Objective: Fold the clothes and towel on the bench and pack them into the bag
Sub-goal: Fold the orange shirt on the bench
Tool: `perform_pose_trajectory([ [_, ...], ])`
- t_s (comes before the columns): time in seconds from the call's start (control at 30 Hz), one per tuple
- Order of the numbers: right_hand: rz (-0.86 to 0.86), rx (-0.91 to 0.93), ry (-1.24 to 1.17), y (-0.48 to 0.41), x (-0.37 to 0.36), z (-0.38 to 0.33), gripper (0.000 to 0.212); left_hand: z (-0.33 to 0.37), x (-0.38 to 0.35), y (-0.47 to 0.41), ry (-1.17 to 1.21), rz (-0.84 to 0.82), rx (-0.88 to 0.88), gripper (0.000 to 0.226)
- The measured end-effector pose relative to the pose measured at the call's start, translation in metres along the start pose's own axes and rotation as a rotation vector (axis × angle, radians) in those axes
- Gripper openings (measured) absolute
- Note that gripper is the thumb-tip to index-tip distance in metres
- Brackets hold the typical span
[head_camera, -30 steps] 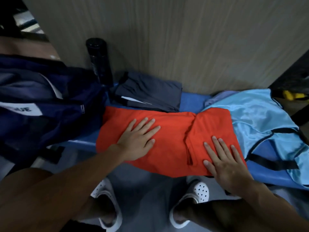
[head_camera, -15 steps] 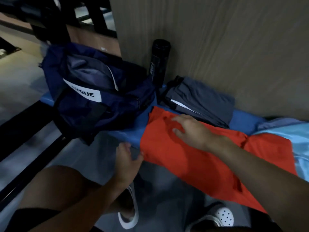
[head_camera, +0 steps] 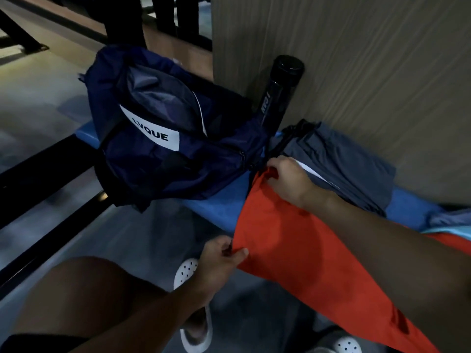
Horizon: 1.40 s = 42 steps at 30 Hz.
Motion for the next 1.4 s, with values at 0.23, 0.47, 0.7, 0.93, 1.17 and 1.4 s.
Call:
perform_pose_trajectory([
  [0.23, -0.096, 0.012, -0.137, 0.017, 0.006, -0.005, 0.023, 0.004, -0.005, 0.017, -0.026, -0.113, 0.029, 0.013],
  [0.47, -0.201, 0.000, 0.017, -0.002, -0.001, -0.011, 0.017, 0.001, -0.003, 0.023, 0.048, -0.087, 0.167, 0.014],
  [0.7, -0.298, -0.044, 0.068, -0.004, -0.001, -0.012, 0.037, 0.002, 0.006, 0.030, 0.039, -0.017, 0.193, 0.017],
  [0.93, -0.342, -0.066, 0.108, -0.009, 0.003, -0.011, 0.014, 0.011, 0.007, 0.036, 0.005, -0.069, 0.163, 0.008],
  [1.17, -0.308, 0.038, -0.004, -0.015, 0.033, -0.023, 0.006, 0.027, 0.026, 0.044, -0.008, 0.084, 0.099, 0.006],
  [1.4, -0.266, -0.021, -0.187, -0.002, 0.075, -0.013, 0.017, 0.082, 0.025, 0.075, 0.001, 0.102, -0.149, 0.033],
])
Point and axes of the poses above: each hand's wrist, its own y-axis away from the middle knuckle, its own x-axis out of the back of the hand, z = x × y, the point moved 9 cm from there along -y, towards the middle knuckle, and after that the axes turned 5 degrees about z, right-handed, at the moved point
